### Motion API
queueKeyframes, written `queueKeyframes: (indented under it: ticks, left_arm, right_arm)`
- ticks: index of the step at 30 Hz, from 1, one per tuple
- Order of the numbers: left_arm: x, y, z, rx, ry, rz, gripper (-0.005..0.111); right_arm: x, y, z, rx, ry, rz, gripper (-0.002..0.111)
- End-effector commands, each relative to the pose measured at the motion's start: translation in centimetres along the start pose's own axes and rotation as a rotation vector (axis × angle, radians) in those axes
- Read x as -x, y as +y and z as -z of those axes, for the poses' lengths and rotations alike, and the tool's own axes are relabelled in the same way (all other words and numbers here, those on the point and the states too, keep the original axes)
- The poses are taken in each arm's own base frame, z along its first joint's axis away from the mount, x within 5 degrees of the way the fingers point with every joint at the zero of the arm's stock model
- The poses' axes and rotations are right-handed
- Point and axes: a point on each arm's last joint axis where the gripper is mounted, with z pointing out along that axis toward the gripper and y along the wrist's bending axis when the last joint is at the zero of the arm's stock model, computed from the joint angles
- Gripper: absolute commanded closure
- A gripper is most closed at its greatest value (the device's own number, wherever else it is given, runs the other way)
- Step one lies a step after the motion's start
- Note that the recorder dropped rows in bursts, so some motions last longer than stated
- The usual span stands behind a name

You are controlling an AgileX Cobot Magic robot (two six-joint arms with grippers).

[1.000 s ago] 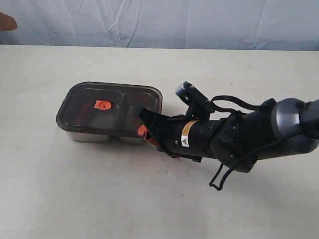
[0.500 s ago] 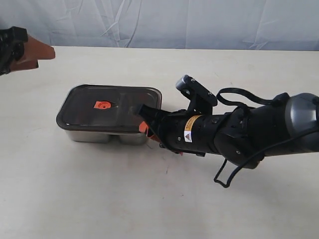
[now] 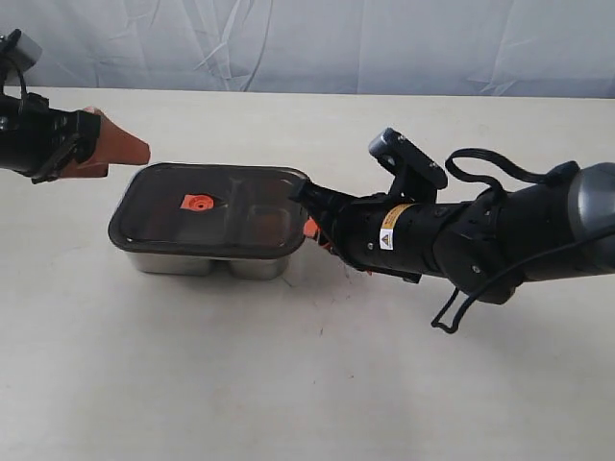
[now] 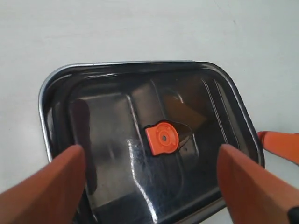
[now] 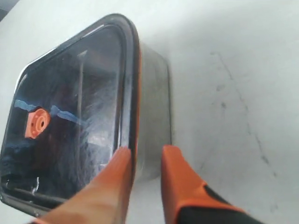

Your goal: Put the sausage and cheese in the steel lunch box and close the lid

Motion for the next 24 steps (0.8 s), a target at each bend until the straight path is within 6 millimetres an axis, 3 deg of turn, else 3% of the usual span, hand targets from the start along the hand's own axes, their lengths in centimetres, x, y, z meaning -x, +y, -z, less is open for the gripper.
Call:
queueKeyframes:
  ticks: [1,6,12,20,24]
  left_arm:
    - [0.2,-0.1,-0.1,0.01,-0.023,-0.03,0.035]
    - [0.4,0.2,-0.1,0.045,-0.042,-0.027,0.045]
    - [0.5,0.4,-0.1,0.059,-0.053,-0.021,0.066]
    - [0.4,0.4,-0.1,0.058,-0.047,-0.026,0.063]
    - [0.3,0.4,-0.1,0.065,-0.036,-0.038,0.076]
  right_arm:
    - [0.5,0.1,0.2,0.027,-0.024,0.013,0.109]
    - [0.6,0.4,0.2,0.051,-0.039,0.03,0.109]
    - [0.6,0.1,0.2,0.032,-0.039,0.028,0.109]
    - [2.3,0.7,0.8,0.101,-0.163,0.023,0.109]
    - [2.2,0.6,0.8,0.09,-0.149,0.035,0.109]
